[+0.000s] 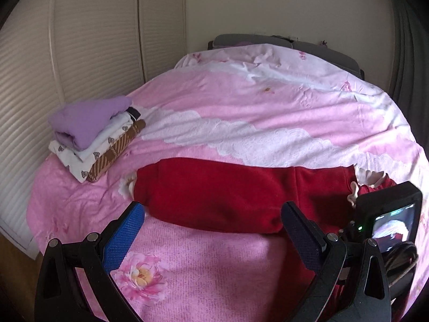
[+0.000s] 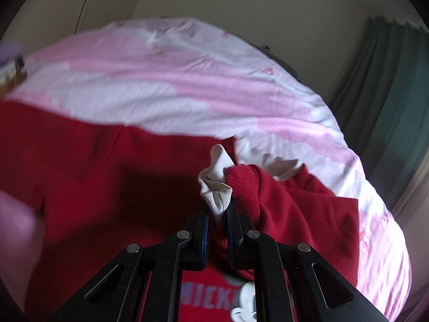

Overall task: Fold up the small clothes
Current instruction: 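Carry the held sleeve across the sweatshirt front toward the other sleeve, then lay the sleeve on the sweatshirt front and open the right tool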

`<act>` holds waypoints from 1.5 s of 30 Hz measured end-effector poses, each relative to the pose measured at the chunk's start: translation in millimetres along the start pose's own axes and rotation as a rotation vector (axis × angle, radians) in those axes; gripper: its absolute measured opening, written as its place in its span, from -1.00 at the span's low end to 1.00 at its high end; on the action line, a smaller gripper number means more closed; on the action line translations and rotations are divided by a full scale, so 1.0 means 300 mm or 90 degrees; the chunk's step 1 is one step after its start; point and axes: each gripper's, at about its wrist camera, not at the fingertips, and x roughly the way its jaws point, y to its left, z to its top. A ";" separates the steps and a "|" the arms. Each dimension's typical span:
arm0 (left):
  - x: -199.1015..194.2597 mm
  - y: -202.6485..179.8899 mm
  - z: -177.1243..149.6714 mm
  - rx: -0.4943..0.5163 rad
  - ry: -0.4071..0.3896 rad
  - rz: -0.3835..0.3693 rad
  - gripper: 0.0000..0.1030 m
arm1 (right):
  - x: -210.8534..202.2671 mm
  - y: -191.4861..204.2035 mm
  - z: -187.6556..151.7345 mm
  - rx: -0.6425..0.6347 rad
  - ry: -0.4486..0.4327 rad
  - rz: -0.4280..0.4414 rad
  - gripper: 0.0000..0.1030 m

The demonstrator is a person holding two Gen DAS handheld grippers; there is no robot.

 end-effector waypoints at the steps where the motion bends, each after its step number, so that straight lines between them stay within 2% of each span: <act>1: 0.006 0.001 -0.003 0.000 0.002 0.000 1.00 | 0.009 0.008 -0.002 -0.009 0.006 0.003 -0.74; 7: 0.030 -0.003 -0.012 -0.008 0.012 -0.008 1.00 | 0.010 0.030 -0.017 -0.026 0.032 0.060 -0.58; 8: 0.029 -0.005 -0.010 -0.008 0.011 -0.008 1.00 | 0.010 0.040 -0.020 -0.033 0.035 0.076 -0.50; 11: 0.019 -0.013 -0.006 -0.003 0.005 -0.004 1.00 | -0.017 0.062 -0.032 -0.045 0.027 0.095 -0.40; 14: 0.001 -0.021 0.001 0.001 -0.001 0.000 1.00 | -0.054 0.040 -0.045 -0.015 0.026 0.148 -0.33; 17: -0.019 -0.034 0.010 0.007 -0.010 -0.002 1.00 | -0.105 -0.016 -0.075 0.019 0.011 0.178 -0.28; 21: -0.030 -0.075 0.017 0.013 -0.016 -0.029 1.00 | -0.158 -0.154 -0.126 0.076 -0.021 0.155 -0.27; 24: -0.021 -0.145 0.013 0.032 -0.011 -0.058 1.00 | -0.180 -0.280 -0.175 0.121 -0.028 0.116 -0.16; 31: 0.040 -0.406 -0.018 0.112 0.005 -0.162 0.99 | -0.148 -0.545 -0.274 0.209 0.019 0.036 -0.12; 34: 0.077 -0.503 -0.029 0.149 0.015 -0.193 0.83 | -0.134 -0.625 -0.311 0.237 0.029 0.023 -0.12; 36: 0.113 -0.567 -0.034 0.174 0.029 -0.210 0.59 | -0.119 -0.667 -0.331 0.253 0.035 0.019 -0.12; 43: 0.248 -0.704 -0.057 0.213 0.082 -0.226 0.37 | -0.063 -0.740 -0.395 0.291 0.058 0.019 -0.12; 45: 0.285 -0.723 -0.068 0.220 0.096 -0.230 0.19 | -0.050 -0.749 -0.410 0.302 0.060 0.027 -0.12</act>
